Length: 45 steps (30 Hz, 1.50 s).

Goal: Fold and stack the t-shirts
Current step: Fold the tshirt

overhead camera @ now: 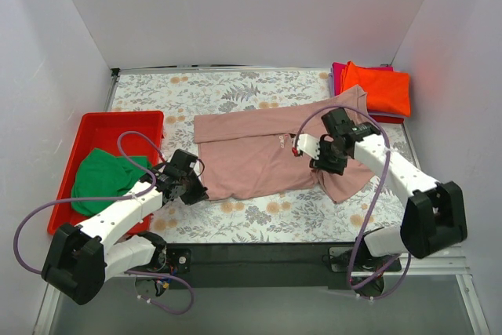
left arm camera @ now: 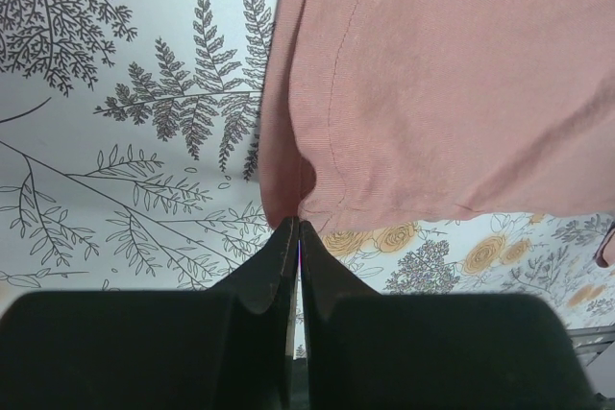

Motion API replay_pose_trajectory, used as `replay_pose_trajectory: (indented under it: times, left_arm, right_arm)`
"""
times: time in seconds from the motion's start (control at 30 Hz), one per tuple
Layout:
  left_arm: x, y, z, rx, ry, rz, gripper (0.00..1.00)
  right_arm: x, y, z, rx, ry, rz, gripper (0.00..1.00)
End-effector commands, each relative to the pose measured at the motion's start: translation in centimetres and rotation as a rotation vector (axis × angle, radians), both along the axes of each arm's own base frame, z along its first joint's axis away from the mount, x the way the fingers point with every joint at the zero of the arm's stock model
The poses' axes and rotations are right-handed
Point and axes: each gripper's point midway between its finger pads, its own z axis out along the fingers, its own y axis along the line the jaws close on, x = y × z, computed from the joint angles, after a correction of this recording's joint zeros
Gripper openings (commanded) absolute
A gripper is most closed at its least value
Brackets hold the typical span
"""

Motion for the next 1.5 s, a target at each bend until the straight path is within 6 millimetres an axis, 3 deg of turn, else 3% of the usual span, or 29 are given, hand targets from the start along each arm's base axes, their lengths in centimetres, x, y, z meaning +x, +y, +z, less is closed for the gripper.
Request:
replay_pose_trajectory:
  times: [0.0,0.3,0.6,0.87,1.07,1.13,1.2,1.27,1.47]
  left_arm:
    - [0.2,0.1,-0.1,0.013,-0.022,-0.014,0.00]
    - [0.3,0.0,0.2,0.007,-0.034,-0.019,0.00]
    - [0.1,0.1,0.1,0.006,-0.027,-0.018,0.00]
    - [0.2,0.1,0.3,0.007,-0.029,-0.011,0.00]
    - [0.0,0.1,0.2,0.003,-0.025,-0.018,0.00]
    - [0.0,0.1,0.2,0.001,-0.028,-0.018,0.00]
    - [-0.1,0.1,0.2,0.002,-0.026,-0.018,0.00]
    - [-0.2,0.1,0.3,-0.001,-0.030,-0.019,0.00]
    - [-0.3,0.1,0.4,-0.011,-0.035,-0.018,0.00]
  right_arm:
    - [-5.5,-0.9,-2.1,0.019,0.153,0.059,0.50]
    - [-10.2,-2.7,-6.0,0.046,0.269,0.111,0.56]
    - [-9.2,-2.8,-7.8,0.036,0.259,0.136,0.55]
    - [-8.4,-3.3,-8.1,0.009,0.224,0.117,0.49]
    - [-9.3,-4.9,-10.0,-0.059,0.225,0.094,0.23]
    - [-9.9,-5.6,-10.1,-0.082,0.225,0.077,0.08]
    - [-9.9,-6.5,-9.6,-0.112,0.188,0.065,0.01]
    - [-10.4,-7.5,-9.5,-0.140,0.172,0.071,0.01]
    - [-10.6,-11.6,-6.8,-0.251,0.068,0.046,0.01]
